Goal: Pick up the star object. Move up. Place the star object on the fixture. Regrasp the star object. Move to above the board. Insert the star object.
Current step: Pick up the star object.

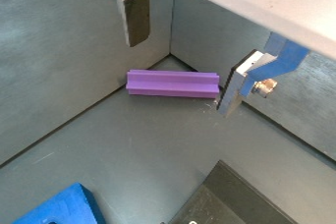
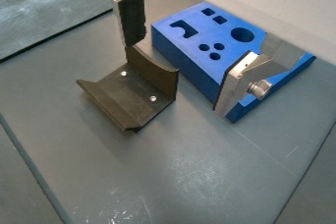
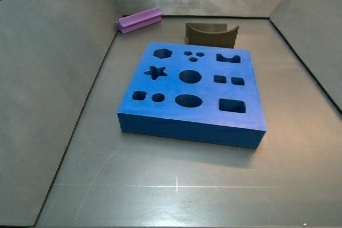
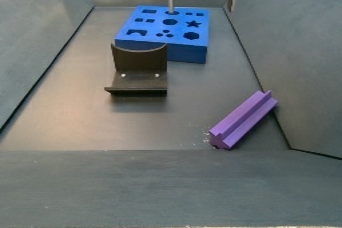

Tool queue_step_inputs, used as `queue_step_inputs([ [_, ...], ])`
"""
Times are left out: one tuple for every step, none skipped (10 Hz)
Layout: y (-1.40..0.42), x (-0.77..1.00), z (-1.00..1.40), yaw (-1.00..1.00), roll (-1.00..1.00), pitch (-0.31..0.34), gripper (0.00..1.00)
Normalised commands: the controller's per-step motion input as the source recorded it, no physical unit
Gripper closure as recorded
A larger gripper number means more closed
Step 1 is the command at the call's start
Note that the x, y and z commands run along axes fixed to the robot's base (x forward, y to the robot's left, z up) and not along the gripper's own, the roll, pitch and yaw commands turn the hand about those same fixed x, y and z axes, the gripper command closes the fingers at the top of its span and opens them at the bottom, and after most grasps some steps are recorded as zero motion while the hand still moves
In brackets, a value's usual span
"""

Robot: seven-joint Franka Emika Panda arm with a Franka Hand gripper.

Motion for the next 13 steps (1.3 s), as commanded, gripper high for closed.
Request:
queue_step_inputs([
  [0.0,-0.15,-0.08,-0.05,0.0,-0.021,0.0],
  [0.4,-0.87,-0.3,-0.31,0.0,-0.109,0.0],
  [0.45,-0.82,-0.58,-0.38,0.0,-0.007,0.0],
  [0.48,-0.8,-0.65,-0.37,-0.01,0.0,0.0],
  [0.47,-0.79,-0.69,-0.4,-0.01,0.0,0.0],
  [0.53,-0.75,-0.95,-0.4,-0.11,0.014,0.0],
  [0.46,-0.61,-1.0,-0.41,-0.11,0.0,0.0],
  [0.47,-0.21,-0.8,-0.21,-0.2,-0.01,0.0],
  [0.44,0.0,-0.76,-0.31,-0.2,0.0,0.0],
  [0.0,0.0,-0.75,-0.85,-0.16,0.0,0.0],
  [0.0,-0.02,-0.62,-0.99,-0.07,-0.021,0.0],
  [0.0,-0.02,-0.62,-0.99,-0.06,-0.021,0.0],
  [0.03,-0.07,-0.84,-0.91,-0.06,0.066,0.0],
])
